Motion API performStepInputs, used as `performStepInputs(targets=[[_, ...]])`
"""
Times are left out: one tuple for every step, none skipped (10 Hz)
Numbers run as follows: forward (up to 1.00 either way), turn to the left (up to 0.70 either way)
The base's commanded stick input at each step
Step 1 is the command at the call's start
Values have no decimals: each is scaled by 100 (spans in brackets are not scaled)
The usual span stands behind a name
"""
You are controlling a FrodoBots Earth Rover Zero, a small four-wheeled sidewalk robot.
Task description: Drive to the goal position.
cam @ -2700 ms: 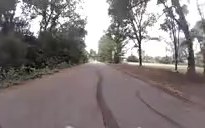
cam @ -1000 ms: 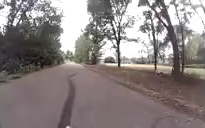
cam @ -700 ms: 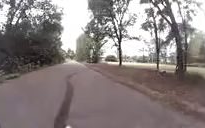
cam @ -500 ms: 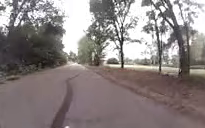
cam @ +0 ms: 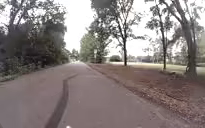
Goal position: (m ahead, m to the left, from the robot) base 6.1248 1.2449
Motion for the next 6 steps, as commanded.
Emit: performStepInputs(targets=[[100,1],[100,1],[100,1],[100,1],[100,1],[100,1]])
